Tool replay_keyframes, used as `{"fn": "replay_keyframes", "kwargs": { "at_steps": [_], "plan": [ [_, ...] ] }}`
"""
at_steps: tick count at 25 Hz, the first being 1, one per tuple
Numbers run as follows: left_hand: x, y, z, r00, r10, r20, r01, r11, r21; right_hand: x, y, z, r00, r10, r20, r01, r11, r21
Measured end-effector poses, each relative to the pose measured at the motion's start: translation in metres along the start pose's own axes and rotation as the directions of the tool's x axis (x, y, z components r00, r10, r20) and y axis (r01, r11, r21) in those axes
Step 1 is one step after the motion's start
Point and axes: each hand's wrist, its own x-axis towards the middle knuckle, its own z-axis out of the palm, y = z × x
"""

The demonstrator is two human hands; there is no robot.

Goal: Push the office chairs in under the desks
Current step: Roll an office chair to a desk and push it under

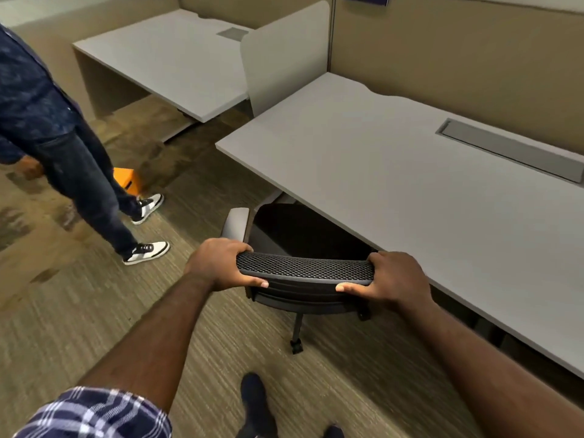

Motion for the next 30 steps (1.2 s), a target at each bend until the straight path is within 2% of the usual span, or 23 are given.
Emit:
{"fn": "replay_keyframes", "kwargs": {
  "at_steps": [14, 22, 30],
  "plan": [
    [0.152, -0.160, -0.027, 0.962, 0.273, 0.028, -0.274, 0.959, 0.069, 0.123, -0.108, 0.023, 0.964, 0.265, -0.004, -0.265, 0.963, -0.043],
    [0.207, -0.201, -0.039, 0.931, 0.364, 0.036, -0.366, 0.926, 0.098, 0.164, -0.140, 0.024, 0.939, 0.344, -0.007, -0.344, 0.937, -0.066],
    [0.233, -0.237, -0.047, 0.910, 0.401, 0.105, -0.412, 0.904, 0.115, 0.175, -0.189, 0.035, 0.903, 0.427, -0.035, -0.429, 0.901, -0.066]
  ]
}}
